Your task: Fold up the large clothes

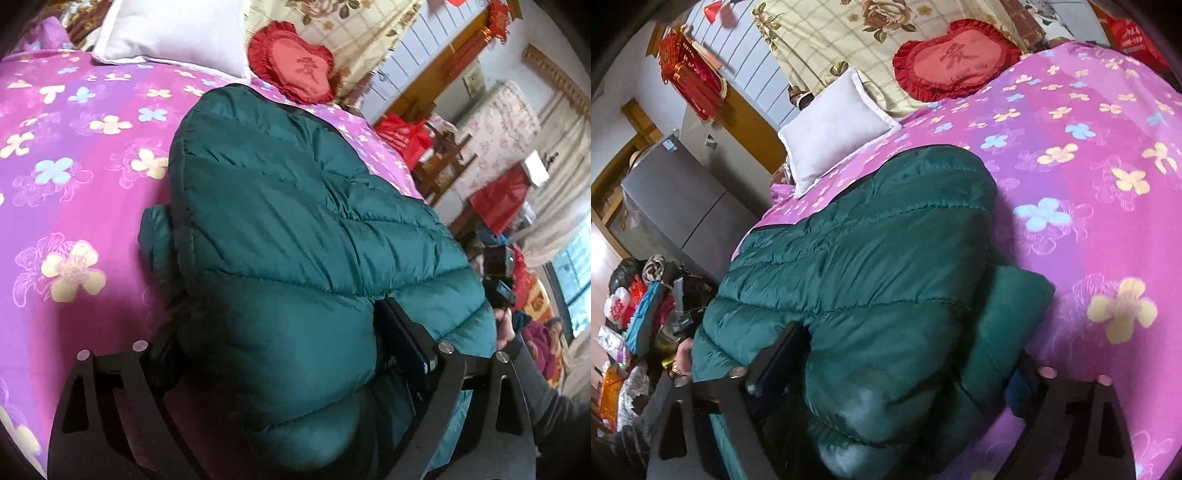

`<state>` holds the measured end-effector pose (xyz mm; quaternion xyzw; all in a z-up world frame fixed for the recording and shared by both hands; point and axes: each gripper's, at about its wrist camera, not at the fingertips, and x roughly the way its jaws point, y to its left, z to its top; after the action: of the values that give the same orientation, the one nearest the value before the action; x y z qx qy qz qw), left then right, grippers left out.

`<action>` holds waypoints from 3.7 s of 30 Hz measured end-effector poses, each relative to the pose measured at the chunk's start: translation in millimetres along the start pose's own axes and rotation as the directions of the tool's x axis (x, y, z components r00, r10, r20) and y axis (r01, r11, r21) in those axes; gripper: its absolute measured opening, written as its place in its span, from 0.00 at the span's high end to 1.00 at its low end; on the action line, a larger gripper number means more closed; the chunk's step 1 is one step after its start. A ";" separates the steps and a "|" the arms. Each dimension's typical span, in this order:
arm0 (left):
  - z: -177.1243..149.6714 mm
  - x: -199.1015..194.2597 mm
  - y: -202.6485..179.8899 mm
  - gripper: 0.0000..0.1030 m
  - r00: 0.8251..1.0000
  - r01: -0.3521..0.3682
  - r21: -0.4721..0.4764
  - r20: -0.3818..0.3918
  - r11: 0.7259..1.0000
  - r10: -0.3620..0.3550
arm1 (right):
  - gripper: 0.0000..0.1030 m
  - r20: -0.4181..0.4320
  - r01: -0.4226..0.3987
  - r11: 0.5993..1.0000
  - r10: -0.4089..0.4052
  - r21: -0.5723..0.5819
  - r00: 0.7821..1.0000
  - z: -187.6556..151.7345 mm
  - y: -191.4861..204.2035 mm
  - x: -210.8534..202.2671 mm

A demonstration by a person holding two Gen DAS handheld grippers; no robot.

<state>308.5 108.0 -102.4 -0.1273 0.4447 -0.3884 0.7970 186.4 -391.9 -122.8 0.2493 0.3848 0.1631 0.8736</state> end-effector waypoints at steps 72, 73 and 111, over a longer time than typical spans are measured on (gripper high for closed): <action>-159.8 -192.3 -183.3 0.65 0.933 -0.219 0.114 0.316 0.969 0.174 | 0.67 0.386 0.274 0.901 -0.134 -0.336 0.913 -142.1 164.5 -202.4; -161.1 -190.1 -181.9 0.65 0.934 -0.218 0.109 0.312 0.970 0.175 | 0.67 0.382 0.275 0.901 -0.137 -0.335 0.914 -143.2 163.8 -201.9; -169.0 -105.9 -90.9 0.13 0.962 -0.235 -0.195 0.092 0.952 0.256 | 0.03 0.049 0.322 0.947 -0.321 -0.013 0.946 -124.2 58.4 -131.6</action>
<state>94.0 149.1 -84.7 -0.1658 0.4436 -0.2358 0.8486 1.8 -368.1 -84.3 0.1779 0.3983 0.0167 0.8997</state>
